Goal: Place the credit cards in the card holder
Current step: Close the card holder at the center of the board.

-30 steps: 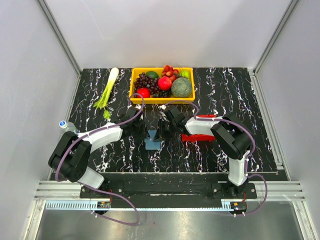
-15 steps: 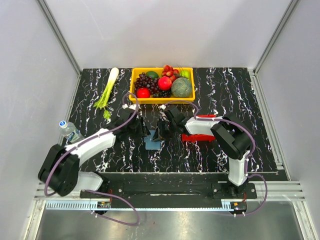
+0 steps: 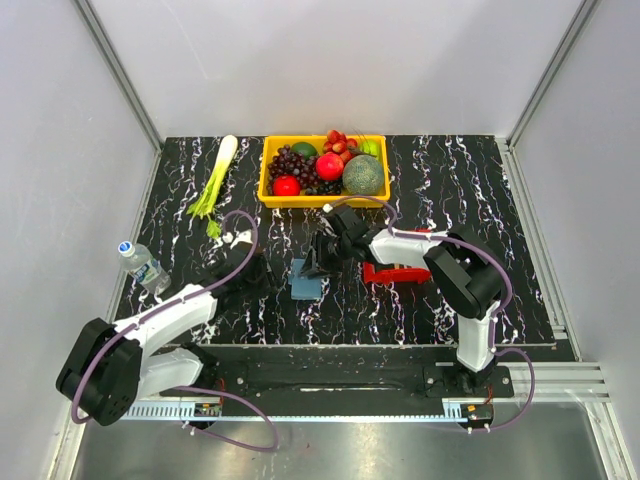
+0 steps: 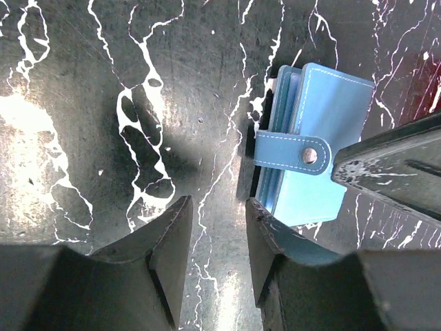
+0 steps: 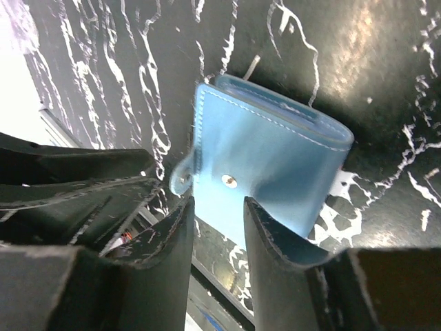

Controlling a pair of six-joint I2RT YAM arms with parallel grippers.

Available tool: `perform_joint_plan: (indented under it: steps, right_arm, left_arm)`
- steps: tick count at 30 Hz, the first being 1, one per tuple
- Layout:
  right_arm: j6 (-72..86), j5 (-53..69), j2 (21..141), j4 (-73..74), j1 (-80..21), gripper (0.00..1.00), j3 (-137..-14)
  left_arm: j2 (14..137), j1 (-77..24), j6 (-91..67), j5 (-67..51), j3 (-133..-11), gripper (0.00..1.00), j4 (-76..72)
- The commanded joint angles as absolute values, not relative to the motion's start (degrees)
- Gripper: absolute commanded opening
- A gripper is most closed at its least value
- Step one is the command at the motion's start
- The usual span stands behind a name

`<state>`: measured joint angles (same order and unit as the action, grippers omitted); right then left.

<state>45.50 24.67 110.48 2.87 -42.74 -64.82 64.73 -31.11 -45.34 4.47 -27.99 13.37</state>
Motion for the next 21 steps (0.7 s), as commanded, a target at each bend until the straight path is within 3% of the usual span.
perform_joint_plan:
  steps: [1,21]
  right_arm:
    - [45.3,23.2,107.5,5.7,-42.6,0.41,-70.2]
    - [43.5,19.3,112.1,13.9,-45.5,0.37,-78.4]
  left_arm:
    - [63.7,-30.8,-46.8,6.8,-28.5,0.40,10.5]
    - [65.9,-28.2,-45.2,2.5,-28.3,0.38,7.0]
